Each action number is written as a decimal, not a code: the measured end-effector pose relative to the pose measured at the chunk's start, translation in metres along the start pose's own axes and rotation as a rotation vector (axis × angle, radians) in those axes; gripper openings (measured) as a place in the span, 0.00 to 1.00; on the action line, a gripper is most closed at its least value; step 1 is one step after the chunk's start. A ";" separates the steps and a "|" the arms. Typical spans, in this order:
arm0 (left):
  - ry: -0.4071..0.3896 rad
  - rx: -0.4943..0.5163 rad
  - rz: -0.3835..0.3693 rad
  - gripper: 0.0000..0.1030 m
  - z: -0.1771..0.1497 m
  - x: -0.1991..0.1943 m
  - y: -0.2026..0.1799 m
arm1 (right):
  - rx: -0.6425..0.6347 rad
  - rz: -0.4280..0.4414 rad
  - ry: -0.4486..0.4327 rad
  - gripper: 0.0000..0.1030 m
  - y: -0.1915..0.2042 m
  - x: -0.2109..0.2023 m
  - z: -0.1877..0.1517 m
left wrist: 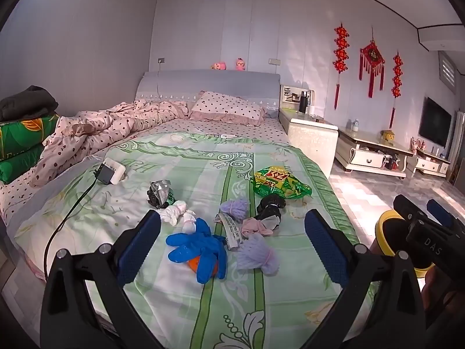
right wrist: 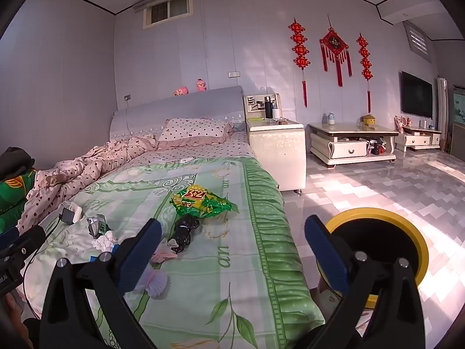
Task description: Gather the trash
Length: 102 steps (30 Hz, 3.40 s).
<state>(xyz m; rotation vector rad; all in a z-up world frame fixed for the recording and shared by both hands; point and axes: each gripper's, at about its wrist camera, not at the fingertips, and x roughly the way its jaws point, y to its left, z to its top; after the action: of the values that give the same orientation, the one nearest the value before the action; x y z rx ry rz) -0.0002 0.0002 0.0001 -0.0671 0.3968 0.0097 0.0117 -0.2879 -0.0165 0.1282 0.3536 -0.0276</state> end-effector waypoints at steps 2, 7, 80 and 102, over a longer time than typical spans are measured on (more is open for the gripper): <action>0.003 -0.004 -0.008 0.92 0.000 0.000 0.000 | 0.001 -0.001 0.000 0.92 0.000 0.000 0.000; 0.003 0.002 -0.014 0.92 -0.001 -0.003 -0.005 | 0.000 0.001 0.000 0.92 0.000 0.001 0.000; 0.047 -0.036 -0.033 0.92 -0.011 0.010 0.000 | 0.010 -0.003 0.009 0.92 -0.003 0.003 -0.003; 0.057 -0.045 -0.025 0.92 -0.015 0.013 -0.001 | 0.018 0.016 0.024 0.92 -0.008 0.012 -0.010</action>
<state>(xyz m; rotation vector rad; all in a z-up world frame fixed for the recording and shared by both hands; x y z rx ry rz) 0.0060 -0.0022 -0.0190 -0.1169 0.4523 -0.0077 0.0192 -0.2945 -0.0311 0.1497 0.3761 -0.0132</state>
